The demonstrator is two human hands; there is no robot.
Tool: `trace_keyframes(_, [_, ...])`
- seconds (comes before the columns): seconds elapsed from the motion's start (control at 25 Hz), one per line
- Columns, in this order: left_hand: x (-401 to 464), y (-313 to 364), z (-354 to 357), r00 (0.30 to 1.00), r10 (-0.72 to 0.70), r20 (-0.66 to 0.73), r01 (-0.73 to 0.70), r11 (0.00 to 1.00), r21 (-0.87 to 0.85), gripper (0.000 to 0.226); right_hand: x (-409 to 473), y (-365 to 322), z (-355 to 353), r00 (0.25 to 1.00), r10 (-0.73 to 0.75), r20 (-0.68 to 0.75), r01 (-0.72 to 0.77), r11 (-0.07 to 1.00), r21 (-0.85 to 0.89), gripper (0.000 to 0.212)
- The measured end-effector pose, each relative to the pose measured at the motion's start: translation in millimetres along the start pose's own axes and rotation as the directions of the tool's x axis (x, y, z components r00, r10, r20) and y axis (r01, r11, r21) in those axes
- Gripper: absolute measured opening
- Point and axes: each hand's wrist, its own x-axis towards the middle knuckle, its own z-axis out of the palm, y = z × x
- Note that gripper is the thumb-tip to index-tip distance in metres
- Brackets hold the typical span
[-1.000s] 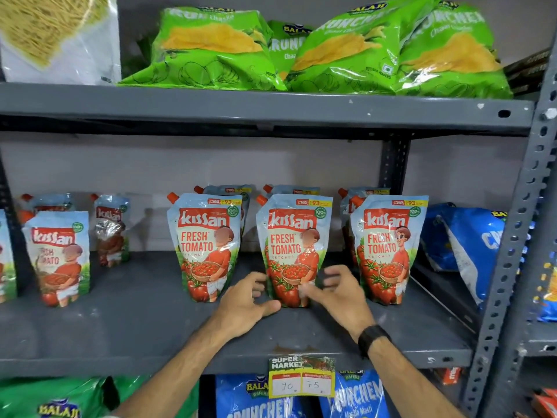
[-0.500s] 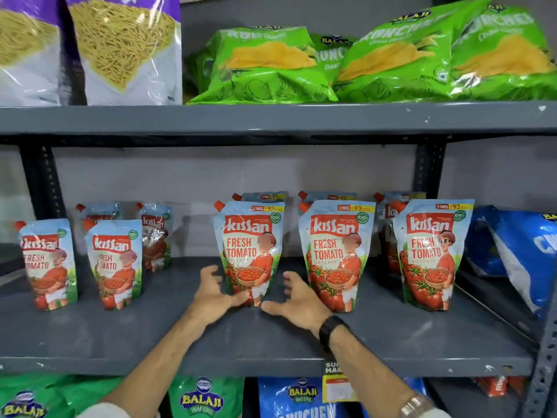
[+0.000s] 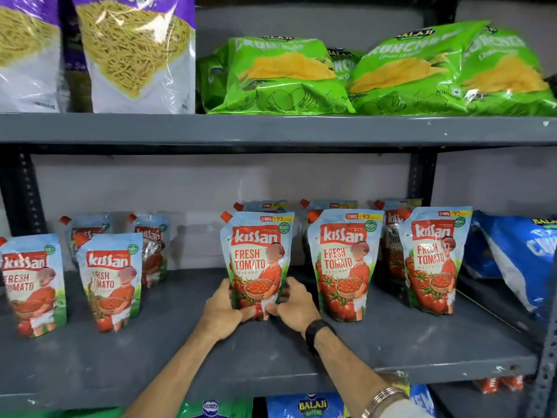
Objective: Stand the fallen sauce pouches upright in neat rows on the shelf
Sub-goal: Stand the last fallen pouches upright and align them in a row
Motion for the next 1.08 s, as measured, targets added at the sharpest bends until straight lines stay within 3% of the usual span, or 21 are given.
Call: trace_keyframes(1.08, [-22, 2, 1, 0.998, 0.063, -0.015, -0.062, 0.996, 0.066, 0.075, -21, 1, 0, 1.000, -0.007, -0.016, 0.007, 1.000, -0.017, 0.047])
